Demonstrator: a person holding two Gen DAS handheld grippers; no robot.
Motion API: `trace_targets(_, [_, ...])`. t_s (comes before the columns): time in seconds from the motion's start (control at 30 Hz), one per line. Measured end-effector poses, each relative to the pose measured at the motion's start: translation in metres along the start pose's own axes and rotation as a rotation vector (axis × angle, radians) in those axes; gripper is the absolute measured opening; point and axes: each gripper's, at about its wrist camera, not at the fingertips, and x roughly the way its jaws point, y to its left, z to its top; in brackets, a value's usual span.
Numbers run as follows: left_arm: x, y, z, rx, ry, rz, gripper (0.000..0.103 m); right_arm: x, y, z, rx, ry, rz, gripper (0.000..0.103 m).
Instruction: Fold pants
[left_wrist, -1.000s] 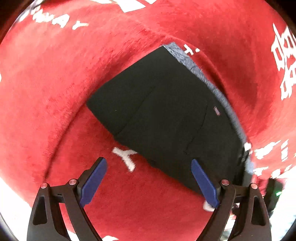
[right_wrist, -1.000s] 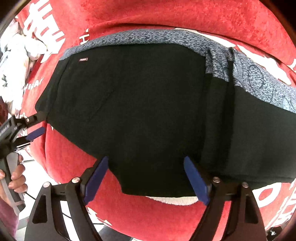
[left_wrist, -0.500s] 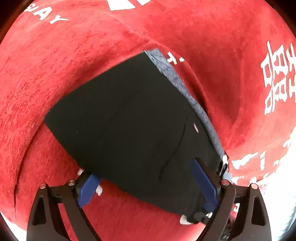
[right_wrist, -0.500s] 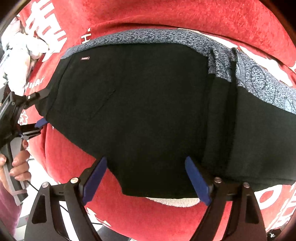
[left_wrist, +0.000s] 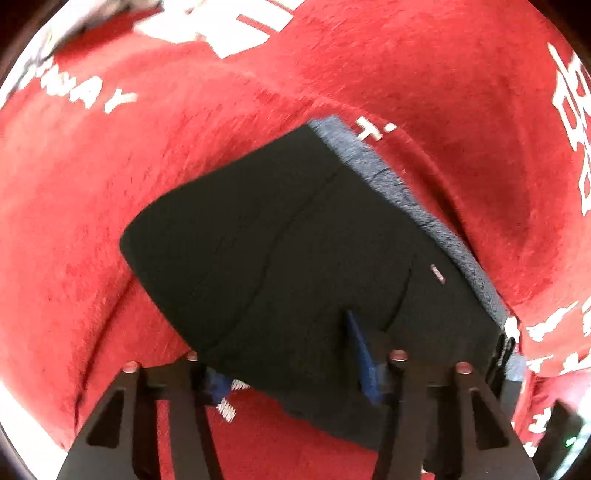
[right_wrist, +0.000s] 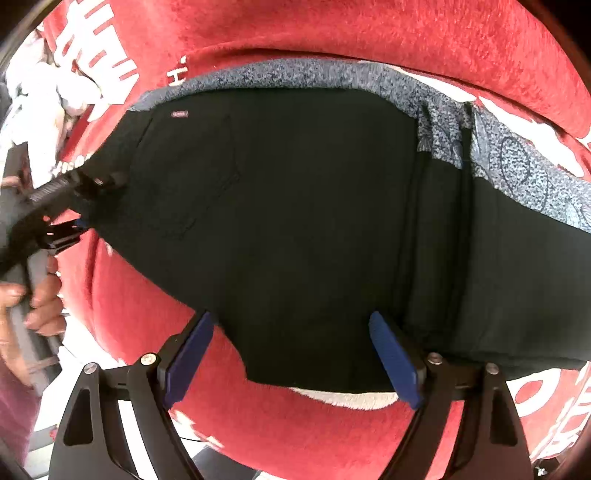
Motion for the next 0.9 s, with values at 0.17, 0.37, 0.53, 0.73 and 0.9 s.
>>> trace_targets(0.17, [-0.01,-0.068,-0.029,0.425,-0.174,0.306,0.038,-0.033,0.002,0.026,0.017,-0.035,0.08,0.089])
trace_targets(0.37, [-0.008,-0.102,-0.075,0.814,-0.333,0.526,0.038,-0.062,0.036,0.098,-0.031,-0.022,0.264,0.089])
trace_targets(0.53, [-0.008,-0.099,-0.078,0.822,-0.343,0.551,0.038,-0.043,0.116,0.162,-0.151,0.137,0.415,0.089])
trace_targets(0.73, [-0.005,-0.098,-0.079,0.816,-0.351,0.552,0.038,0.016,0.189,0.181,-0.264,0.323,0.35,0.089])
trace_targets(0.9, [-0.007,-0.1,-0.083,0.791,-0.341,0.529,0.038,0.04,0.184,0.18,-0.238,0.375,0.294,0.023])
